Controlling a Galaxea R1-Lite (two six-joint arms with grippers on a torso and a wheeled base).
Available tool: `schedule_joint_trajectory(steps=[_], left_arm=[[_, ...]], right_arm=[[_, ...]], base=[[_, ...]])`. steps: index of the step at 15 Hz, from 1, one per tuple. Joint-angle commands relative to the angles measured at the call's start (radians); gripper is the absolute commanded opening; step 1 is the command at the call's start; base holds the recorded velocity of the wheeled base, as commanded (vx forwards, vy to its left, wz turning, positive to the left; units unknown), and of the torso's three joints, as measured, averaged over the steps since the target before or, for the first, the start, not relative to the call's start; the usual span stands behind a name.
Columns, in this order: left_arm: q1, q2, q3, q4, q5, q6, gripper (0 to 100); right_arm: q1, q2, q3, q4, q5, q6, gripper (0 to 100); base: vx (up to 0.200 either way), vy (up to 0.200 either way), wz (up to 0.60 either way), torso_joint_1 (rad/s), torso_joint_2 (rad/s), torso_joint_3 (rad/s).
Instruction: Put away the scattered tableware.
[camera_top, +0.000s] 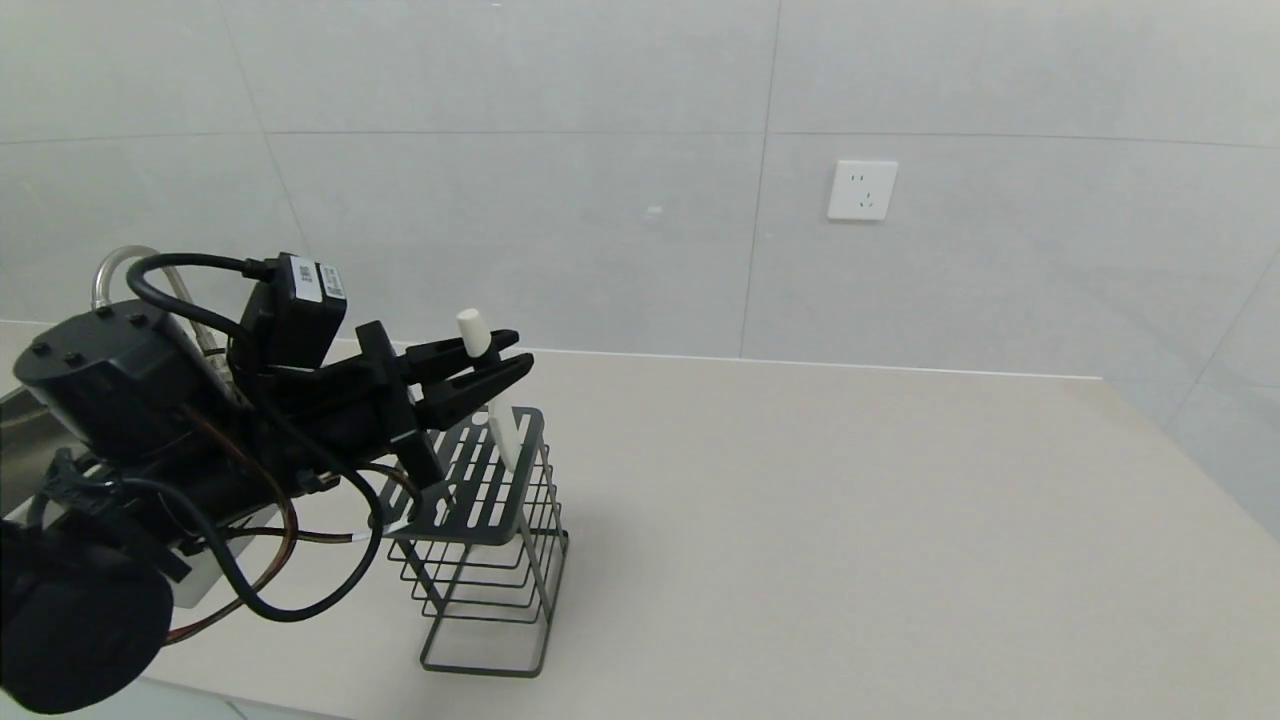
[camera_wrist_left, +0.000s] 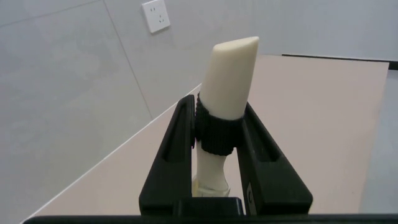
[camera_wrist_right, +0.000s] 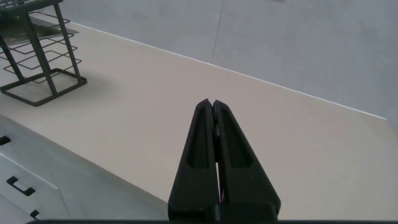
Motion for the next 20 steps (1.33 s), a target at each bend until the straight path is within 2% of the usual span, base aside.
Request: schedule_joint_trajectory(steps=[1,15,20], left_arm=[[0.000,0.037,0.012,-0.026,0.000,0.001,0],[0.002,0.161,0.059,-0.184,0.001,0.000,0],[0.019,0.164,0.061,-0.194,0.001,-0.003,0]], right_arm=[[0.000,0.001,0.000,-0.002,0.000,0.000,0],[0.000,0.001,0.000,0.000,0.000,0.000,0],[0.000,0.001,0.000,-0.002,0.000,0.000,0]], base=[[0.000,0.000,0.00,0.000,0.00,0.000],[0.000,0.000,0.00,0.000,0.00,0.000],[0.000,0.000,0.00,0.000,0.00,0.000]])
